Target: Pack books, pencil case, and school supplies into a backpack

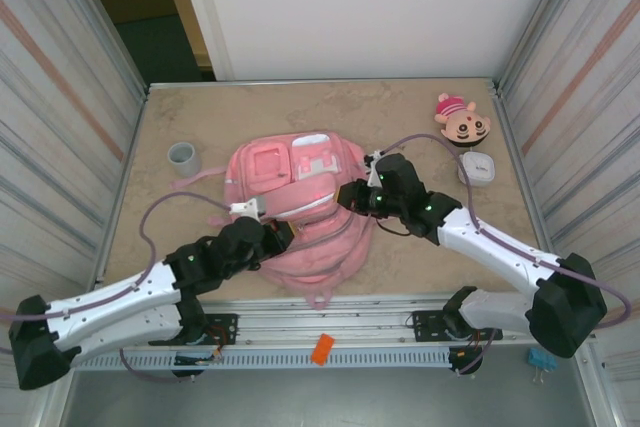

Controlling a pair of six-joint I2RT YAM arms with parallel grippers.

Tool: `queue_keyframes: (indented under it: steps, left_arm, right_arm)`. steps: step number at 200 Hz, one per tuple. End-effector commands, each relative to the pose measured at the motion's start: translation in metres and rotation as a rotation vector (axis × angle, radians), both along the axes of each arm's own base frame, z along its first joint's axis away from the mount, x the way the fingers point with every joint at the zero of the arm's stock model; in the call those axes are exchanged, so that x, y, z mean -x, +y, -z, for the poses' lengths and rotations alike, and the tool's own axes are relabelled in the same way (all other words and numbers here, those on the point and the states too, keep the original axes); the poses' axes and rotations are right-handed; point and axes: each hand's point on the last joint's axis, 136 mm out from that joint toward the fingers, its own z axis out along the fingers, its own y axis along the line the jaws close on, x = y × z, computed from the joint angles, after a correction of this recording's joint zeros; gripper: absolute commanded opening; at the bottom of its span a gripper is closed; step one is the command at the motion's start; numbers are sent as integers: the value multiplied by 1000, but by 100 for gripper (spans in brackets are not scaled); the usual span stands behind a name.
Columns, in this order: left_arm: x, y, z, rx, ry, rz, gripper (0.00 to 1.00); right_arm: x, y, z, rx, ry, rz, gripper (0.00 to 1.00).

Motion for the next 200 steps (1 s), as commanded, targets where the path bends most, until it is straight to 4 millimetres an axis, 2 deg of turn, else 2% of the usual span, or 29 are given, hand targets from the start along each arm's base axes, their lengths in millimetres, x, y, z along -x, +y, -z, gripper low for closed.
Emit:
queue_keyframes:
  steps: [1,15,37,49,64,84,106,130,158,177,200]
  left_arm:
    - [2,26,22,-108,27,-1,0]
    - [2,33,20,-128,15,9,0]
    - [0,28,12,-100,-14,44,0]
    - [-1,22,8,-86,-23,63,0]
    - [-1,14,6,-80,-23,96,0]
    - [5,-1,11,-79,5,178,24]
    - [14,-19,19,-67,63,271,35]
    - [26,-31,24,-120,85,351,41]
    - [36,-41,15,-190,47,404,47]
    - [41,-40,15,-243,44,407,49]
    - [46,-34,24,-297,87,397,49]
  right_arm:
    - [-7,-5,-37,-45,-108,-31,0]
    - [-8,-5,-39,-48,-99,-46,0]
    - [-2,-2,-39,-31,-68,-62,41]
    - [6,-2,-36,-13,-68,-55,49]
    - [16,-7,-36,45,-98,-39,52]
    - [22,-22,-36,153,-172,-24,56]
    - [26,-29,-41,213,-260,-62,58]
    - [28,-30,-39,280,-323,-132,58]
    - [30,-30,-35,321,-371,-188,60]
    - [29,-30,-33,326,-382,-194,60]
    - [30,-28,-31,321,-388,-202,60]
